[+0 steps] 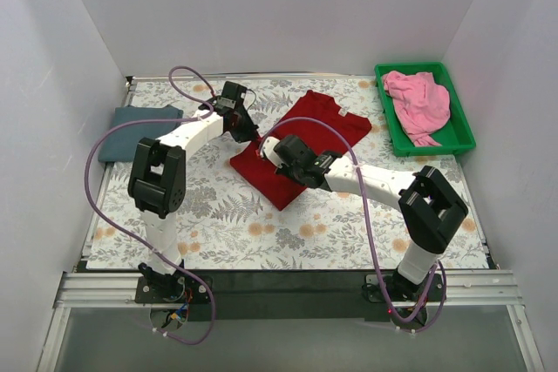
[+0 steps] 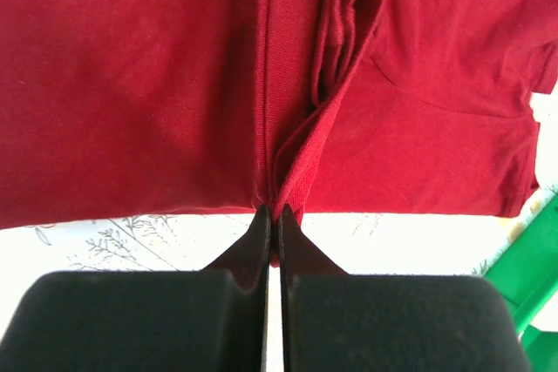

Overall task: Fold and stack the t-shirts
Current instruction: Fold the tshirt

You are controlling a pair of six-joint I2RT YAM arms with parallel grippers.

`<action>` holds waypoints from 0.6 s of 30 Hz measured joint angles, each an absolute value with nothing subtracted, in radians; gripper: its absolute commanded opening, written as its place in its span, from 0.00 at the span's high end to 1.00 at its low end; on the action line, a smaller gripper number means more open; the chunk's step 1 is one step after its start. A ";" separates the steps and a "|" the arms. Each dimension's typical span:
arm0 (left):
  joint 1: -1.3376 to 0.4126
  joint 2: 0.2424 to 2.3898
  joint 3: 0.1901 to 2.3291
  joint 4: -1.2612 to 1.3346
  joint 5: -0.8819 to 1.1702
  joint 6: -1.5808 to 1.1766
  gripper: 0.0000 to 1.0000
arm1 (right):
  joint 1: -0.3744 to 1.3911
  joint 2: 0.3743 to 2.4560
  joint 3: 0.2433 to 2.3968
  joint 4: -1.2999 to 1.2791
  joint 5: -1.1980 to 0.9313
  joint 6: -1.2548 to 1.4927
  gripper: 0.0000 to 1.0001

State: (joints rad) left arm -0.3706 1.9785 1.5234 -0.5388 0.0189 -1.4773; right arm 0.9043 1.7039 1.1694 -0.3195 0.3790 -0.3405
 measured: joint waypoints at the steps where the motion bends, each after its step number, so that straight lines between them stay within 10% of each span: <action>1: -0.373 1.984 1.524 -0.535 0.019 -1.471 1.00 | 0.903 1.704 1.169 -0.320 0.384 -0.341 0.99; 18: -0.408 2.042 1.527 -0.403 0.019 -1.378 1.00 | 0.884 1.745 1.159 -0.310 0.451 -0.336 0.99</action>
